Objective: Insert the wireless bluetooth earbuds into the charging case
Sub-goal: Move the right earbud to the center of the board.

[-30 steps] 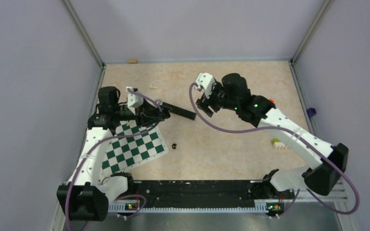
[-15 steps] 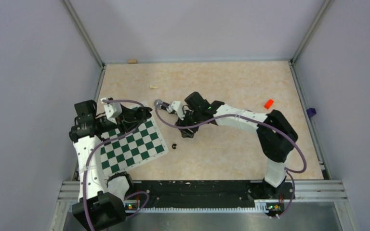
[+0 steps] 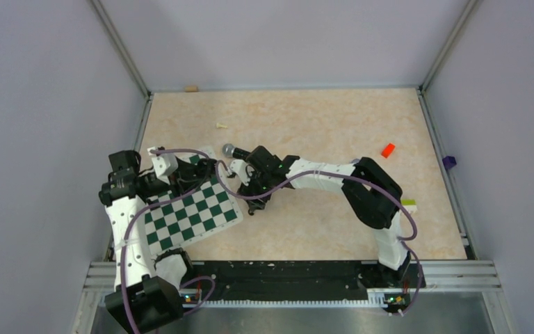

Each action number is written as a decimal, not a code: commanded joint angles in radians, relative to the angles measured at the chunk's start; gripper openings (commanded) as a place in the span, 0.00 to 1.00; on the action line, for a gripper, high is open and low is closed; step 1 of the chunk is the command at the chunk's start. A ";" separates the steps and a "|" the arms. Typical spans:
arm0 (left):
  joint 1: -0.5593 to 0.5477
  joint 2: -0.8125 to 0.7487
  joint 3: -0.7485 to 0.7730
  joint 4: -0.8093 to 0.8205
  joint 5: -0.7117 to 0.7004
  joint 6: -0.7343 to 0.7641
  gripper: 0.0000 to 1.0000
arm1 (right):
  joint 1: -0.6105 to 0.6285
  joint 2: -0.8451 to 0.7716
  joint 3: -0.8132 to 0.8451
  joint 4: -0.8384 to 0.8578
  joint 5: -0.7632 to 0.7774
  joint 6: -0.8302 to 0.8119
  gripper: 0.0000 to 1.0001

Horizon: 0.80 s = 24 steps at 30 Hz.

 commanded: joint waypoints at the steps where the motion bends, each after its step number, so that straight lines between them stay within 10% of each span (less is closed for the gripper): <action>1: -0.003 -0.012 0.000 -0.038 0.187 0.049 0.00 | 0.026 0.038 0.036 0.013 0.048 0.020 0.53; 12: -0.002 -0.012 0.000 -0.054 0.186 0.065 0.00 | 0.039 0.045 0.021 0.009 -0.013 0.012 0.45; 24: 0.000 -0.011 -0.002 -0.065 0.186 0.075 0.00 | 0.036 -0.007 0.034 -0.040 0.003 -0.048 0.12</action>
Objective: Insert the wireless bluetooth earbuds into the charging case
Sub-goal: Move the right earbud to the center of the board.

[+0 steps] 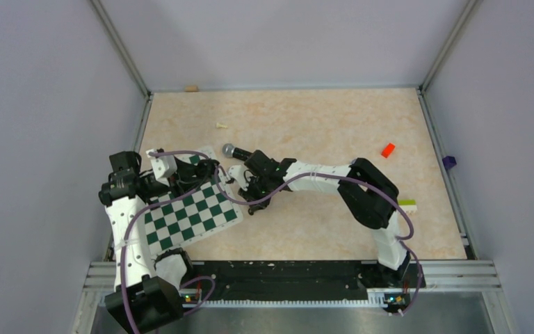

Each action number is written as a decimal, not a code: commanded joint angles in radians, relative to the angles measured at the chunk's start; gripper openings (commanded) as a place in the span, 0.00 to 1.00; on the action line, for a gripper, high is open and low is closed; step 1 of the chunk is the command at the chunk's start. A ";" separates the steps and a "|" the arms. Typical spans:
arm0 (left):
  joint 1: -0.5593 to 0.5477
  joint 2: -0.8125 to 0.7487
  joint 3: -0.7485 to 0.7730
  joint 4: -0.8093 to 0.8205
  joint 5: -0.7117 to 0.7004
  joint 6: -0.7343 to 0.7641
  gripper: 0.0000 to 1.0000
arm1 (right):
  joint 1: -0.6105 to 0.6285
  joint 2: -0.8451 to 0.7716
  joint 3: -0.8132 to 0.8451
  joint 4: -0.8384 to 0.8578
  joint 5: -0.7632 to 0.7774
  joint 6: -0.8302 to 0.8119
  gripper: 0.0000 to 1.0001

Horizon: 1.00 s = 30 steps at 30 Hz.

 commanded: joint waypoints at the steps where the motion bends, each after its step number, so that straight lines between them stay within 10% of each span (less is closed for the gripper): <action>1: 0.000 -0.011 -0.002 -0.032 0.159 0.019 0.00 | 0.010 -0.054 0.038 -0.043 0.036 -0.070 0.12; 16: -0.002 -0.027 -0.019 -0.038 0.159 0.044 0.00 | -0.214 -0.341 -0.081 -0.287 0.110 -0.465 0.10; 30: -0.002 -0.042 -0.018 -0.067 0.158 0.072 0.00 | -0.326 -0.257 -0.178 -0.273 0.203 -0.660 0.12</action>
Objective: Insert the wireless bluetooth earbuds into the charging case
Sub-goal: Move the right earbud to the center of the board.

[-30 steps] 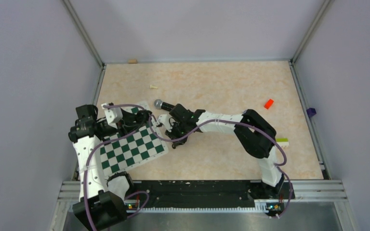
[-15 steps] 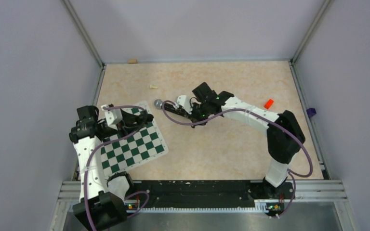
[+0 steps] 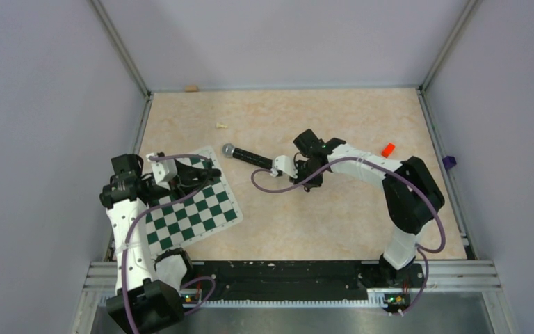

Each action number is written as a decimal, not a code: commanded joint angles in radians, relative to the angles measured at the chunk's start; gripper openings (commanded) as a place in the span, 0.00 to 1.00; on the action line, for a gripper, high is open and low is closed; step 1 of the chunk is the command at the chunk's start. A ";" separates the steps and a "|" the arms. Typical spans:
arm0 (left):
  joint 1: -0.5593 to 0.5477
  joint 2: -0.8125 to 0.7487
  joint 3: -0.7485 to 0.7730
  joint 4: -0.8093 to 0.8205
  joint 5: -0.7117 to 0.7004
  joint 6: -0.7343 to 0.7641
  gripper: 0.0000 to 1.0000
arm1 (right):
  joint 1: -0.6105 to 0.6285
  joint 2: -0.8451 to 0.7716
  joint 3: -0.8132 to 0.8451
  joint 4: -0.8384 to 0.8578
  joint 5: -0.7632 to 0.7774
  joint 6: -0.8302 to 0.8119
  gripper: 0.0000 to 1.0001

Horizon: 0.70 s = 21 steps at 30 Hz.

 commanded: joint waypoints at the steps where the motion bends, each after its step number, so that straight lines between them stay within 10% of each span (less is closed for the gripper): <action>1: -0.001 -0.021 -0.003 -0.031 0.130 0.039 0.00 | -0.024 0.032 0.015 0.024 0.024 -0.069 0.12; 21: -0.004 -0.009 -0.018 -0.034 0.131 0.064 0.00 | -0.032 -0.043 0.061 0.125 0.137 0.011 0.58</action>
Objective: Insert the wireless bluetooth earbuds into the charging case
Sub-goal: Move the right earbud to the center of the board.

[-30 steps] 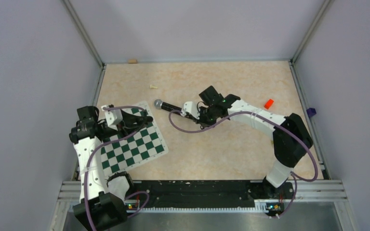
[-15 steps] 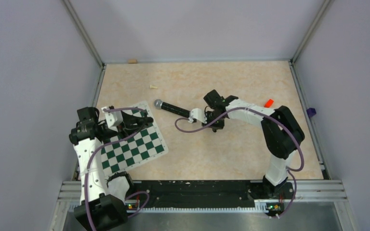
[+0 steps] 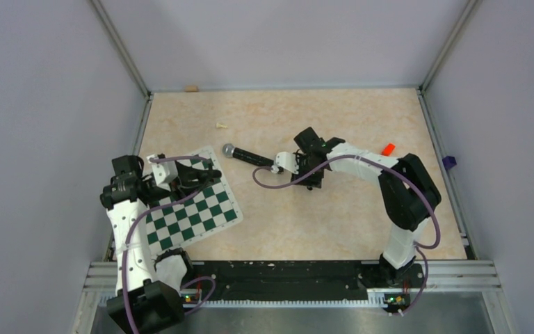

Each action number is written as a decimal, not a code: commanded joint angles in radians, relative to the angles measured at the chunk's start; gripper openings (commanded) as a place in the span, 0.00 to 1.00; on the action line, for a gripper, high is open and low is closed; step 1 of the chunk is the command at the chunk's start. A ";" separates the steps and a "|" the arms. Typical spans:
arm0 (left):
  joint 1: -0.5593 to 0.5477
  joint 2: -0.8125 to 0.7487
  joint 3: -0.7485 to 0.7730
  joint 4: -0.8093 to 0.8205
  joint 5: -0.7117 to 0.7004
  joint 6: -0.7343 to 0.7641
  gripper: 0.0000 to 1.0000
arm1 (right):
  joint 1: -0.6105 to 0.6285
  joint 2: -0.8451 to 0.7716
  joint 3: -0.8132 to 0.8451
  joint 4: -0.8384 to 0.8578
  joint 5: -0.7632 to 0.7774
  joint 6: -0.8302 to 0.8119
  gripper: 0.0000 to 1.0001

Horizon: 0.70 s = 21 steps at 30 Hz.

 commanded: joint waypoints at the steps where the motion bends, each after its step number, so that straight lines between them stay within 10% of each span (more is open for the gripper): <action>1: -0.004 -0.005 -0.016 -0.012 0.129 0.043 0.00 | -0.006 -0.119 0.062 0.066 0.042 0.085 0.60; 5: -0.016 -0.003 -0.017 -0.012 0.130 0.052 0.00 | -0.006 -0.176 0.038 0.125 0.062 0.185 0.77; 21: -0.042 0.051 0.019 -0.136 0.129 0.178 0.00 | 0.003 -0.271 -0.102 0.289 0.004 0.282 0.75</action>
